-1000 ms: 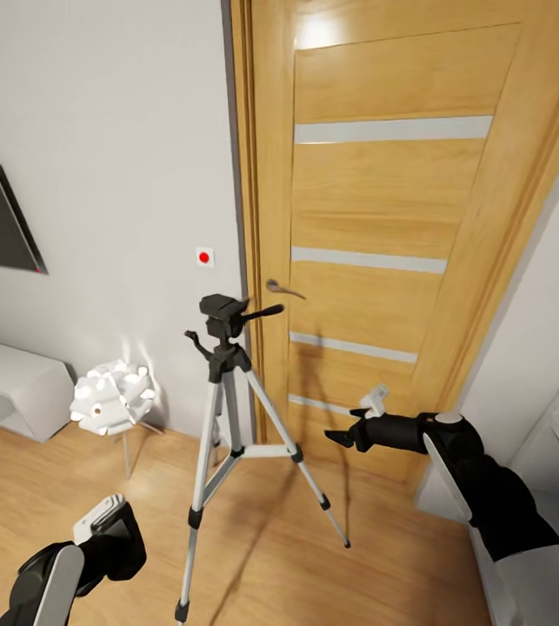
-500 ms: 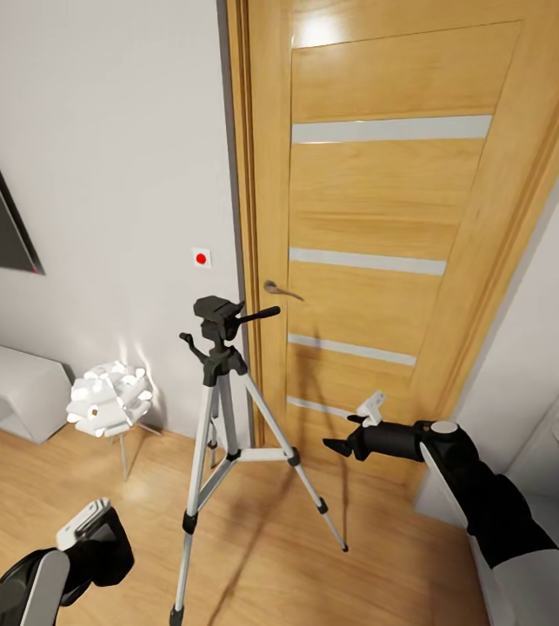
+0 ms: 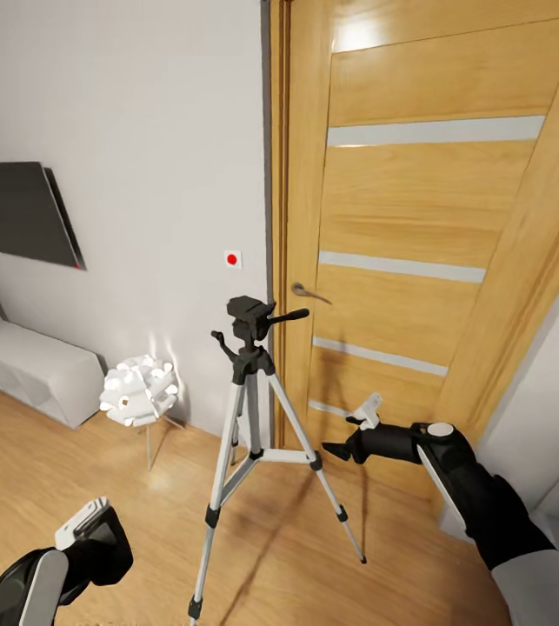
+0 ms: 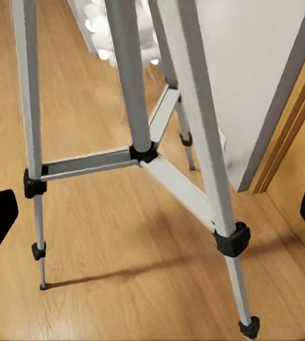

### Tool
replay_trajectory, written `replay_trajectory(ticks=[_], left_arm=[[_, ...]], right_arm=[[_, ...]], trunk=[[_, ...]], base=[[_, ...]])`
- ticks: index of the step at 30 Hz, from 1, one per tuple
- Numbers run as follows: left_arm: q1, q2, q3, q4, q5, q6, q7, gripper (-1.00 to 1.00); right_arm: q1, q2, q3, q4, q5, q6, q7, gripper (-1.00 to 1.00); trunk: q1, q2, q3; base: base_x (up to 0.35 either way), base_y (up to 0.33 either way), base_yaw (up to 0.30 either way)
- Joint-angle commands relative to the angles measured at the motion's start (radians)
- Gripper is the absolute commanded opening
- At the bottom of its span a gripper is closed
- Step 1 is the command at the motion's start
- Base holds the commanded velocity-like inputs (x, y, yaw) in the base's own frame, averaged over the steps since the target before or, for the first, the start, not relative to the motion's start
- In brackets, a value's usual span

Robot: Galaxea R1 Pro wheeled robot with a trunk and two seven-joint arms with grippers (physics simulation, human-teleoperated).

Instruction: Attach the digital camera to the camera tripod in the bedroom.

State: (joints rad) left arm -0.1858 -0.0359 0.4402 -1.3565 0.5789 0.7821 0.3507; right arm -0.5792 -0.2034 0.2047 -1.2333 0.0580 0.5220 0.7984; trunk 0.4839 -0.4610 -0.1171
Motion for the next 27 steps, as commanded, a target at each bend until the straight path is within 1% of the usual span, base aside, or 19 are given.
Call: replay_trajectory(ticks=[1, 6, 11, 18, 23, 27], left_arm=[[-0.001, -0.001, 0.002, -0.007, 0.008, 0.006, 0.007, -1.00], [0.002, 0.002, 0.002, -0.035, 0.007, 0.040, 0.007, -1.00], [0.006, 0.013, 0.001, -0.046, 0.008, 0.080, 0.004, -1.00], [0.008, 0.020, -0.004, -0.049, 0.008, 0.097, -0.024, -1.00], [0.008, 0.021, -0.008, -0.050, 0.006, 0.101, -0.051, -1.00], [0.008, 0.022, -0.009, -0.050, 0.006, 0.103, -0.059, -1.00]], right_arm=[[-0.001, -0.001, 0.005, 0.001, 0.008, -0.007, 0.005, 1.00], [-0.001, -0.001, 0.020, 0.036, 0.015, -0.047, 0.005, 1.00], [-0.002, -0.001, 0.026, 0.060, 0.018, -0.062, 0.005, 1.00], [-0.002, -0.005, 0.028, 0.069, 0.017, -0.068, 0.006, 1.00], [-0.002, -0.008, 0.028, 0.071, 0.018, -0.070, 0.007, 1.00], [-0.002, -0.009, 0.027, 0.073, 0.018, -0.071, 0.007, 1.00]], trunk=[[0.001, -0.002, -0.001], [0.001, -0.002, 0.002], [0.001, -0.002, 0.005], [0.001, -0.002, 0.009], [0.001, -0.002, 0.011], [0.001, -0.002, 0.011]], base=[[0.000, 0.000, 0.265], [0.000, 0.000, 0.268], [0.000, 0.000, 0.270], [0.000, 0.000, 0.261], [0.000, -0.045, 0.112], [0.000, -0.253, 0.023]])
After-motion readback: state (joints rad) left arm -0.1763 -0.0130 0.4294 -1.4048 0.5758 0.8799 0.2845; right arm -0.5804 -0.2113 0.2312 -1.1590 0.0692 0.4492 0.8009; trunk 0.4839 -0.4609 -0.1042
